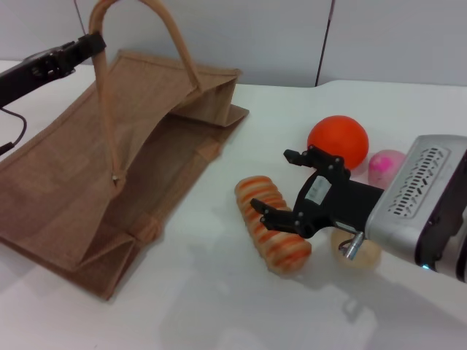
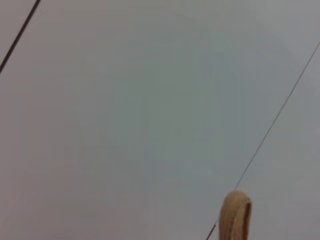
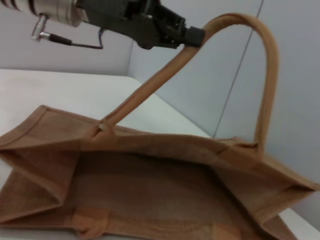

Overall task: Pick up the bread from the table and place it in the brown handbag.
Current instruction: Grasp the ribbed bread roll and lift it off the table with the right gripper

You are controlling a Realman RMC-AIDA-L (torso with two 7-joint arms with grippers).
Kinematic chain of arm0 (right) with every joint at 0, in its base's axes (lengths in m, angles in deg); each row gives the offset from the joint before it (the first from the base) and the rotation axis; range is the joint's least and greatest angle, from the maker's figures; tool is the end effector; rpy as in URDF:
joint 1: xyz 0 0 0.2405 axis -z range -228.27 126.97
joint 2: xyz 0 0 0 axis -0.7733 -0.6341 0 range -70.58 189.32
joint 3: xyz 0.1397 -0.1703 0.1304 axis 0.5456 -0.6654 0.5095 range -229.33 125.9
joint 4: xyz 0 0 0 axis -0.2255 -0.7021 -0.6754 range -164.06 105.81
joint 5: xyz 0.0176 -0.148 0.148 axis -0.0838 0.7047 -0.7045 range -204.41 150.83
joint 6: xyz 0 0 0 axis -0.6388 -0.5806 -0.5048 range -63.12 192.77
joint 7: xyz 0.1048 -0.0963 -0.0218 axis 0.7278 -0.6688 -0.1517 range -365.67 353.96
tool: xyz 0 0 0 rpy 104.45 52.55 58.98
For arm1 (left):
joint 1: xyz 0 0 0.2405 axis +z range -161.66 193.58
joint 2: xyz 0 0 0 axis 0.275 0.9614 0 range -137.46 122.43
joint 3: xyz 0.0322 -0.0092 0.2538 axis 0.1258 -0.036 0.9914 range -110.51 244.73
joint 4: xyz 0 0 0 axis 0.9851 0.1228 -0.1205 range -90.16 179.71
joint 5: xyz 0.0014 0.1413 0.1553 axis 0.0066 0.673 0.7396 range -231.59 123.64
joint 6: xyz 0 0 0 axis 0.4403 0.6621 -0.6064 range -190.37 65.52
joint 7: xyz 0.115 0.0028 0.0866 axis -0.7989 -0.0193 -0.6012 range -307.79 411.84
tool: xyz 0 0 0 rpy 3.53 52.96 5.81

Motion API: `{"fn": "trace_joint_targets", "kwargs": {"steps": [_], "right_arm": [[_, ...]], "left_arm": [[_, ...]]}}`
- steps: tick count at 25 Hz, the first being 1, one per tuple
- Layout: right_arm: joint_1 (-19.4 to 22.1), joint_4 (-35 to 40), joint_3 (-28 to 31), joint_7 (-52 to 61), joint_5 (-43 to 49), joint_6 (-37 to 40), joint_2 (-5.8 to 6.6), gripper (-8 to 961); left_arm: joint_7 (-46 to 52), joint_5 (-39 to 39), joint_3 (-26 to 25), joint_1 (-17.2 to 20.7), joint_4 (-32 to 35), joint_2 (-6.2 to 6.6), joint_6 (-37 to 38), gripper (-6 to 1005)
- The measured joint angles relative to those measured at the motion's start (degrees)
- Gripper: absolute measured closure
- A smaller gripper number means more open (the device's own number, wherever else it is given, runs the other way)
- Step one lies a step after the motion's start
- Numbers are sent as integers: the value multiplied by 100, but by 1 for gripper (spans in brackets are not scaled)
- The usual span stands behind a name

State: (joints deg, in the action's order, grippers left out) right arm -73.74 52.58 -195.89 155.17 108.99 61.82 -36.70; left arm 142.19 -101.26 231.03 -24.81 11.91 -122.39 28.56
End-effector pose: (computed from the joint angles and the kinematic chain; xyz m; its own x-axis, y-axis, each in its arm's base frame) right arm 0.1664 0.2989 -0.0713 0.9606 -0.0173 -0.2774 -0.1722 -0.8204 -0.5452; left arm -0.2899 0.3730 0.0905 0.3369 0.3440 0.8765 0.8349 -0.5394 -0.1092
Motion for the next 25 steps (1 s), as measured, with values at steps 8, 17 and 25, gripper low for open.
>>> {"fn": "trace_joint_targets", "kwargs": {"steps": [8, 17, 25], "right_arm": [[-48, 174, 286, -63, 6, 1114, -142, 44], [-43, -7, 1091, -908, -9, 2724, -887, 43], [-109, -211, 1529, -1228, -37, 3447, -1249, 43]], "left_arm": [[0, -6, -1, -17, 0, 0, -9, 871], [0, -83, -9, -8, -1, 5, -26, 867], [1, -95, -2, -13, -1, 4, -28, 863]]}}
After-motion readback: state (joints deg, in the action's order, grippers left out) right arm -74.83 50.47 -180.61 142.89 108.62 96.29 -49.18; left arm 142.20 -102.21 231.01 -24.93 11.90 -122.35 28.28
